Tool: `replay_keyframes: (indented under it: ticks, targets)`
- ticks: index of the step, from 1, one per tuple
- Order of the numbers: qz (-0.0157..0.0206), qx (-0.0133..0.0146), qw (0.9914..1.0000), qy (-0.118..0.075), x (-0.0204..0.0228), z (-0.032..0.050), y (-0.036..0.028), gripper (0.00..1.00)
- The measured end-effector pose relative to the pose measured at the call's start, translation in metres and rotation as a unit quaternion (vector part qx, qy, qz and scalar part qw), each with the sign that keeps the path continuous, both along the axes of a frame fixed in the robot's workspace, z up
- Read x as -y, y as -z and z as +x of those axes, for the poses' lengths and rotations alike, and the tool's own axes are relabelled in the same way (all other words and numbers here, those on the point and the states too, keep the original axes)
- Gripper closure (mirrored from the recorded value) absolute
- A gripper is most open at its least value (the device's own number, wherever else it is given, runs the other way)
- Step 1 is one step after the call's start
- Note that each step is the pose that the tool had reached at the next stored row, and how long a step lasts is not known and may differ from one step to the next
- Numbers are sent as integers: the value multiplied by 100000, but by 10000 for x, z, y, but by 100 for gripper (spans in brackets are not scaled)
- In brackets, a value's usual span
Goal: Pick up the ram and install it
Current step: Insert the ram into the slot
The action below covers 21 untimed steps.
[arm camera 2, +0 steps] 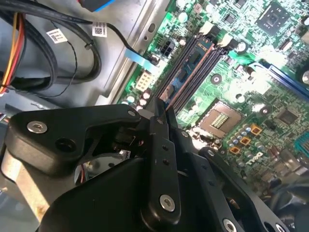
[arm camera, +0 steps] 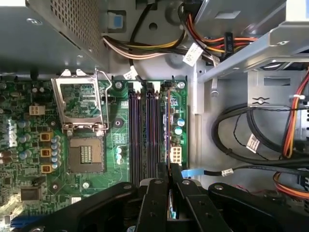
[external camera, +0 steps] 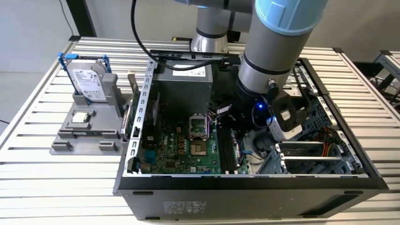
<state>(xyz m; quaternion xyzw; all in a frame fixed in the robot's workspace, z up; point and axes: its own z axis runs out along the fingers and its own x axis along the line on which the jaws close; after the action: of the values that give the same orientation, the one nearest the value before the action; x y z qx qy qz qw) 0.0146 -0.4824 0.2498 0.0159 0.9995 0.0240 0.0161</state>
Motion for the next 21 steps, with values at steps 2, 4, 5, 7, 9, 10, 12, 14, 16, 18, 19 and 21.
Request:
replay_keyframes:
  ticks: [2,4,5,7,9,10,12,14,16,18,19,21]
  targets:
    - [4,0,100000,-51,1,0,37,100]
    - [1,1,100000,-58,1,0,72,100]
    - [-1,0,100000,-60,2,0,91,100]
    - [1,0,100000,-58,2,0,127,100]
    - [0,0,100000,-58,2,0,162,100]
    - [5,1,100000,-59,2,-2,175,100]
    - [-3,0,100000,-61,2,-13,213,100]
    - [-3,-1,100000,-60,2,-14,240,100]
    - [2,1,100000,-53,1,-17,260,100]
    - [-4,-1,100000,-51,-9,-17,263,100]
    - [7,1,100000,-50,-14,-17,264,100]
    - [-7,-3,100000,32,-14,-25,265,100]
